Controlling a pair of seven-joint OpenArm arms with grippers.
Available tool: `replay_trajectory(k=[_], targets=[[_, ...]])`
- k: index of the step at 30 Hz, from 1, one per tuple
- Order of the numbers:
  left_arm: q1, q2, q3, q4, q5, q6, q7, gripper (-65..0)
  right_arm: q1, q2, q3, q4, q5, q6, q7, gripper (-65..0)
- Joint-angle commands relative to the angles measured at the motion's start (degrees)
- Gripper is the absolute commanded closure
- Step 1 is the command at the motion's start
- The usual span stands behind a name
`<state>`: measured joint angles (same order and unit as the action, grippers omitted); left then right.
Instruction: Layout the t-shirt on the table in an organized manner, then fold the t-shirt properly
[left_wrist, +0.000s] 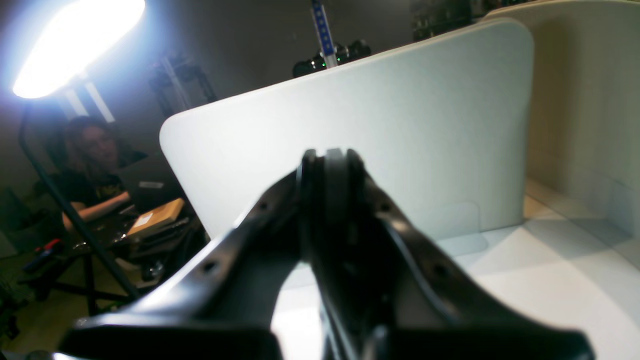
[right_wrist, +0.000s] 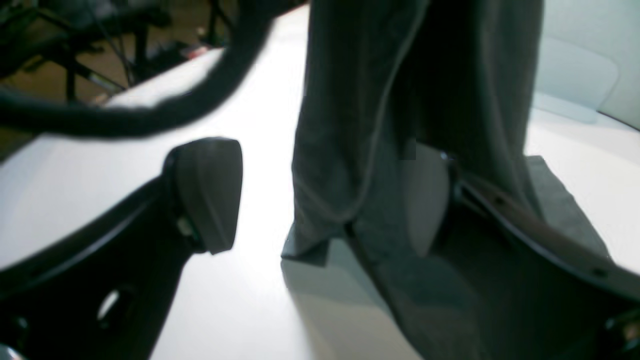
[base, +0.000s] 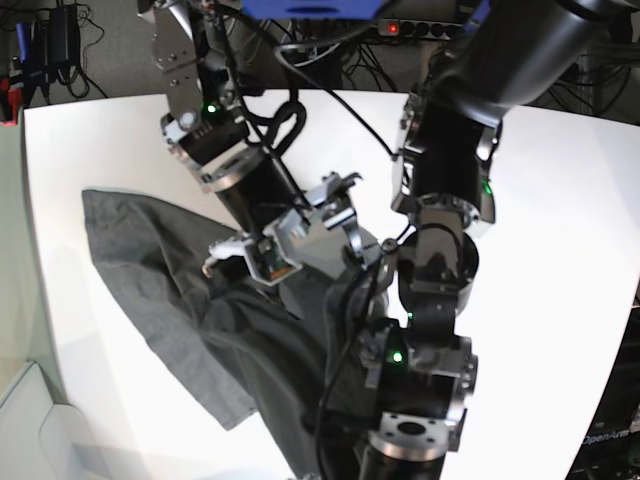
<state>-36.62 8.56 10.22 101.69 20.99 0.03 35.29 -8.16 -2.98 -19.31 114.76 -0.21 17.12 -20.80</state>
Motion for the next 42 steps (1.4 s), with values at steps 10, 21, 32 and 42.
replay_trajectory(k=[10, 21, 32, 42], targets=[[-2.1, 0.44, 0.81, 1.65, -0.03, 0.63, -2.01, -0.4, 1.79, -3.04, -0.34, -1.75, 0.6, -0.03, 1.68, -49.3], [-1.66, 0.44, 4.42, 7.63, -0.11, 0.71, -0.26, -0.4, 3.81, -3.13, -1.92, -4.21, 0.6, -0.03, 1.68, -49.3], [-1.93, 0.44, 4.07, 8.95, -0.2, 0.71, 3.26, -0.4, 3.81, -2.69, -1.74, -2.28, 0.52, -0.29, 1.68, -49.1], [-2.1, 0.44, 3.98, 8.07, 0.15, 0.71, 3.17, -0.4, 1.7, -1.9, 0.89, -1.57, 0.52, -0.29, 1.76, -49.0]])
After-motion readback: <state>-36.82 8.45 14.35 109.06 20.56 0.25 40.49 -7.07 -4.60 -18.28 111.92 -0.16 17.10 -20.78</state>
